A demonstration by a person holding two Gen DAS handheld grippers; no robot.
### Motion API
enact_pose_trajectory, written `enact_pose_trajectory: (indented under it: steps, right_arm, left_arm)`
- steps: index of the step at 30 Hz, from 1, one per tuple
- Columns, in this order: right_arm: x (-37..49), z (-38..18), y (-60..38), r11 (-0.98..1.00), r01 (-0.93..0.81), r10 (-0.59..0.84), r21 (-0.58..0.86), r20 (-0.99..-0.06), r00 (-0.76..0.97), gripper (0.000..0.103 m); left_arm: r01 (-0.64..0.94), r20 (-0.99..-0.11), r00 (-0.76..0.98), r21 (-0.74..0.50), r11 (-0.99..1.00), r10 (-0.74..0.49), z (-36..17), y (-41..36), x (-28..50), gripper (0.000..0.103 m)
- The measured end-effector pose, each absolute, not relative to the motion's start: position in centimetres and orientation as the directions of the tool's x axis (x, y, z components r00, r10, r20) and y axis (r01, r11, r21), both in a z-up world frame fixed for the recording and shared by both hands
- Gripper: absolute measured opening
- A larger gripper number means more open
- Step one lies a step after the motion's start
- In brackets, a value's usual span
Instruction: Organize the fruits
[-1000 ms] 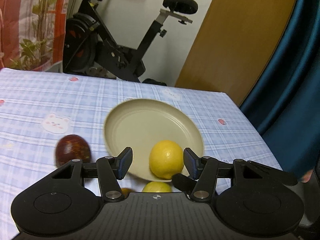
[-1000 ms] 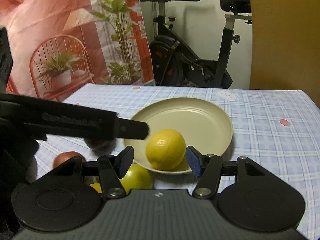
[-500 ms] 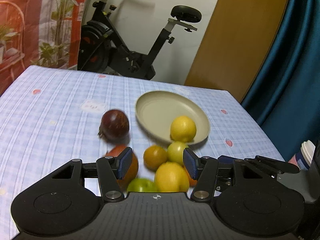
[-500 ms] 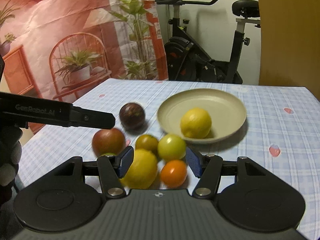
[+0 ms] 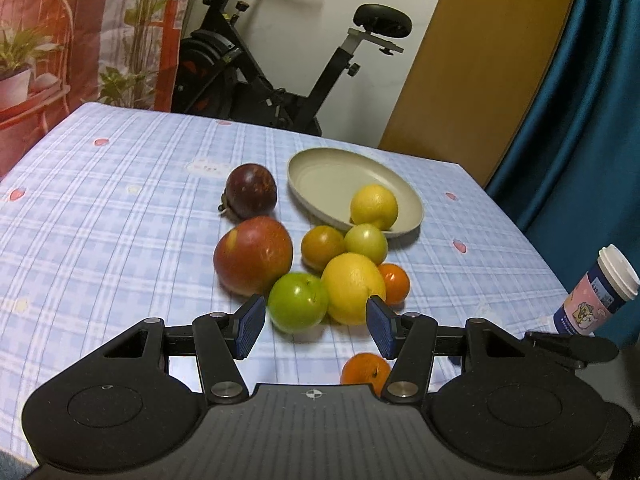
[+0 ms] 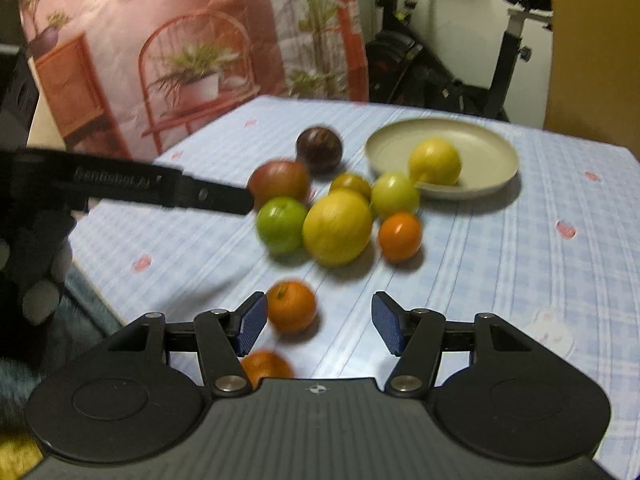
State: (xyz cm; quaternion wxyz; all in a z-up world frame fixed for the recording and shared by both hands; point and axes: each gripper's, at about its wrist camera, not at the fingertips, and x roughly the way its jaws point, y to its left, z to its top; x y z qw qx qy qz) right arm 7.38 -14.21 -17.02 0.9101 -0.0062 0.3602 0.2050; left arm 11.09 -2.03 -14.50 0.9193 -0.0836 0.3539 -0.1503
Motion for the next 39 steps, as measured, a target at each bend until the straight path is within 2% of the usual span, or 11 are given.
enact_pose_trajectory:
  steps: [4, 9, 14, 19, 32, 39]
  right_arm:
    - [6.9, -17.8, -13.6, 0.901, -0.411, 0.386, 0.138, -0.686, 0.616, 0.059]
    - [6.8, -18.4, -12.7, 0.879, -0.457, 0.409, 0.134, -0.702, 0.582, 0.053]
    - [6.9, -19.2, -12.3, 0.860, -0.486, 0.434, 0.155, -0.722, 0.538, 0.043]
    - [6.8, -19.5, -12.3, 0.855, -0.491, 0.442, 0.168, -0.732, 0.519, 0.040]
    - [6.9, -19.8, -12.4, 0.853, -0.490, 0.445, 0.180, -0.742, 0.502, 0.039]
    - [7.8, -19.3, -14.7, 0.915, -0.380, 0.361, 0.139, -0.703, 0.612, 0.039]
  left_arm:
    - [0.211, -0.625, 0.706, -0.265, 0.941, -0.334, -14.9, -1.9, 10.9, 0.058]
    - [0.220, -0.639, 0.691, -0.260, 0.940, -0.338, -15.5, -2.2, 11.0, 0.058]
    - [0.237, -0.656, 0.670, -0.254, 0.938, -0.347, -16.3, -2.6, 11.1, 0.058]
    - [0.254, -0.665, 0.656, -0.249, 0.934, -0.356, -16.7, -3.1, 11.0, 0.058]
    - [0.266, -0.678, 0.637, -0.253, 0.930, -0.367, -17.2, -3.4, 11.1, 0.058]
    - [0.287, -0.677, 0.626, -0.260, 0.922, -0.386, -17.5, -3.8, 11.2, 0.058]
